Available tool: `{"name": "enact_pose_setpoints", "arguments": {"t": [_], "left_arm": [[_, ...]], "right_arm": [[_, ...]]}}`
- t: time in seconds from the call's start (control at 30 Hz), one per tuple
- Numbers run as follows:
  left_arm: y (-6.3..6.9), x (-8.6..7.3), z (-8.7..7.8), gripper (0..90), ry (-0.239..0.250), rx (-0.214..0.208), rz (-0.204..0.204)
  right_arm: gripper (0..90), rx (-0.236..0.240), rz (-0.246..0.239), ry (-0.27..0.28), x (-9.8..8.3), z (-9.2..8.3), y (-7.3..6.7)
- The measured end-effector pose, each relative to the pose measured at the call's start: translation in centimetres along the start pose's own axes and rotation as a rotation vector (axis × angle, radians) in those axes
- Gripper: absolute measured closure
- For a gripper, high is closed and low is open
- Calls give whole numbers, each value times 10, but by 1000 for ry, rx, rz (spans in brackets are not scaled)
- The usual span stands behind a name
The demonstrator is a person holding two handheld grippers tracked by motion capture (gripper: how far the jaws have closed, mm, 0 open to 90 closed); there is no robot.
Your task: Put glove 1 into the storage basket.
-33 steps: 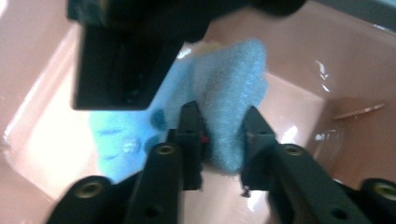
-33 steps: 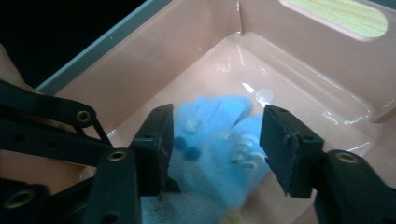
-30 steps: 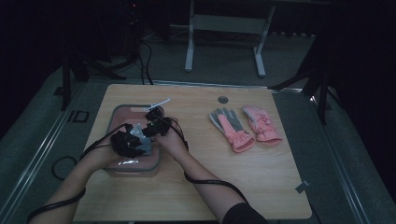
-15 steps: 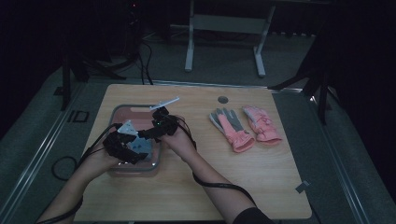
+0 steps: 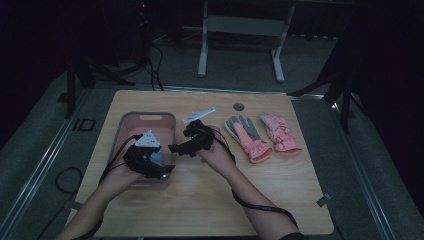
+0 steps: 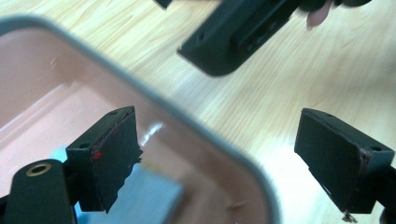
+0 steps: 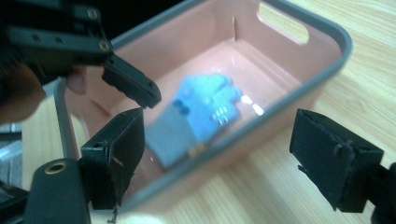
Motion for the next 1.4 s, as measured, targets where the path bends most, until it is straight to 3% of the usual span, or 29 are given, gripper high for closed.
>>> {"name": "enact_pose_setpoints", "arguments": {"t": [0.07, 0.23, 0.4, 0.5, 0.53, 0.83, 0.93, 1.03, 1.1, 1.17, 1.4], "left_arm": [[6, 5, 3, 140, 18, -7, 7], [26, 17, 12, 139, 32, -58, 33], [43, 23, 22, 139, 38, -89, 49], [49, 23, 27, 139, 36, -96, 63], [56, 23, 32, 139, 34, -117, 63], [85, 27, 48, 139, 34, -158, 115], [91, 26, 54, 139, 39, -160, 124], [96, 24, 59, 139, 34, -176, 127], [101, 19, 67, 139, 18, -195, 147], [105, 16, 72, 139, 19, -207, 139], [120, 3, 88, 138, 39, -239, 140]], "right_arm": [[177, -13, -1, -5, -6, -8, 4], [179, -6, 63, -18, -19, -28, 15], [194, -26, 76, -4, -25, -46, 24], [169, -55, 41, 5, -31, -55, 30], [150, -74, 23, 3, -34, -59, 33], [137, -88, 78, 41, -50, -84, 49], [133, -127, 61, 49, -55, -93, 57], [126, -130, 62, 45, -61, -97, 61], [149, -152, 44, 39, -68, -105, 69], [248, -183, 22, 33, -73, -111, 77], [404, -215, 30, 5, -89, -127, 98]]}}
Point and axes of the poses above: each handheld gripper's, and its own axes: z roughly forward along the jaws, x roughly out of its top, y roughly to its right, the point moved 10 cm from there along z, roughly forward along the jaws, and after that the axes turned 10 degrees about y, right-handed, at the moved point
